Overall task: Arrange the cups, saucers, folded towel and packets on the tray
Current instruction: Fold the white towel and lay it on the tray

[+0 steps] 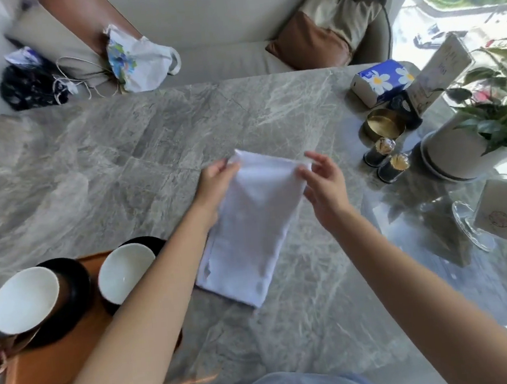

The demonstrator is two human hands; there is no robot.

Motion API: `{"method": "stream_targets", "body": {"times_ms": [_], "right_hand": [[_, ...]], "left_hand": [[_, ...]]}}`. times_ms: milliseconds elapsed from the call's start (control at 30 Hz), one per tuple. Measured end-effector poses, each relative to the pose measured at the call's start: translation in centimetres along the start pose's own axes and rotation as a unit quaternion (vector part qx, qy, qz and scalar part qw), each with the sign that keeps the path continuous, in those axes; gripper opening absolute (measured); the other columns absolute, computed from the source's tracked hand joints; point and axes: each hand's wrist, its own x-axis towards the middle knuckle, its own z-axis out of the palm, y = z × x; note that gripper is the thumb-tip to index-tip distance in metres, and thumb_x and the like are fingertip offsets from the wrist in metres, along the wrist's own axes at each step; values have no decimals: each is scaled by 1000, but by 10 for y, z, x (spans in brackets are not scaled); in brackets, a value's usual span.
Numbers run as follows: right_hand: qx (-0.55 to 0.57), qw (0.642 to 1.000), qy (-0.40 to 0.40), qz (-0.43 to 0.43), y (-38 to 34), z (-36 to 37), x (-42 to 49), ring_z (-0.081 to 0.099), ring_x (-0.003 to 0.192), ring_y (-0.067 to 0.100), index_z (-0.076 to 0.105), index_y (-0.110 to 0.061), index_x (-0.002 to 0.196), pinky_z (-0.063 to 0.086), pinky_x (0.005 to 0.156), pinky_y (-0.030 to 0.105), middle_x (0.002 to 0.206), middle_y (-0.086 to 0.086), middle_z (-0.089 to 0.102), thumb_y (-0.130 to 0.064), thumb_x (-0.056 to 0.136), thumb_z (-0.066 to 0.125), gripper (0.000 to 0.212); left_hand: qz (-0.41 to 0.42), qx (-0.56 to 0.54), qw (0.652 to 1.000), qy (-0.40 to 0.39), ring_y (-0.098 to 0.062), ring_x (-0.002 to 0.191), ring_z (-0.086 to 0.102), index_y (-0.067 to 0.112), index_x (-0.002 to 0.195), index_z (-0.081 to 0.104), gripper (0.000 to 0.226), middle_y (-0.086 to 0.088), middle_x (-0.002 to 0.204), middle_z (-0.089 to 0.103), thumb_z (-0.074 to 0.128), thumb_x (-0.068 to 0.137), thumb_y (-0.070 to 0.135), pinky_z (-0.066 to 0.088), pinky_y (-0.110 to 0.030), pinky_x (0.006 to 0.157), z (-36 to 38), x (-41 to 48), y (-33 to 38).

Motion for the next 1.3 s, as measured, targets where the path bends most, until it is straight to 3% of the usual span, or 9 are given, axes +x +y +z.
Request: {"method": "stream_targets", "body": {"times_ms": [67,133,333,500,700,867,967,1100,1300], "right_hand": [[6,998,-41,-48,-29,15,2,50,74,13,57,-16,110,42,64,29,81,0,50,0,86,61,29],[20,990,-96,-99,-59,26,-2,50,74,14,56,-17,108,42,66,32,79,1,52,1,86,61,28],[6,950,-246,-194,-103,24,-26,52,73,13,56,-18,111,44,65,25,81,4,54,-2,82,65,34],[-52,946,-317,-53,-58,-4,-42,53,70,14,57,-17,98,48,55,23,83,6,50,-8,75,64,26],[-125,925,-327,145,38,-59,-80,46,72,19,63,-25,96,44,61,28,87,14,39,-19,79,66,18],[-216,864,-359,278,79,-95,-107,68,89,11,64,-20,118,56,79,29,88,-8,67,-22,86,69,32],[-238,838,-392,295,85,-103,-116,69,89,13,70,-15,106,56,76,26,91,-3,72,-25,86,69,23],[-202,877,-339,273,82,-102,-115,66,86,9,67,-25,86,57,74,29,88,-5,68,-26,87,67,2],[-207,940,-206,178,83,-78,-88,63,73,12,55,-18,83,54,60,28,72,0,61,-23,89,65,13]], "left_hand": [[35,-43,998,5,-16,81,56,17,80,64,17,-6,83,63,52,90,9,41,-29,77,-8,-1,29],[67,-67,996,1,-9,69,61,21,72,66,24,7,68,68,51,88,10,46,-24,66,-16,-5,56],[116,-73,990,-43,-9,65,49,25,60,65,21,7,64,57,48,70,19,36,-26,60,-36,-23,86],[40,-66,996,-42,-2,66,58,26,67,70,21,13,67,66,49,69,23,45,-19,59,-40,-52,22],[-183,-21,979,-83,-14,74,63,22,81,71,26,2,78,72,47,88,13,45,-25,62,-46,-114,-79],[-299,8,947,-118,-26,99,65,15,104,64,20,-12,107,70,50,91,15,50,-38,81,-50,-157,-118],[-330,26,936,-118,-21,101,63,15,117,54,26,-7,110,67,51,91,17,49,-39,89,-49,-170,-124],[-310,20,943,-119,-19,99,65,24,110,58,19,-1,106,69,52,92,21,51,-36,85,-45,-166,-121],[-207,46,976,-57,-12,96,62,22,91,66,17,3,100,69,49,94,23,45,-32,88,-33,-129,-120]]}}
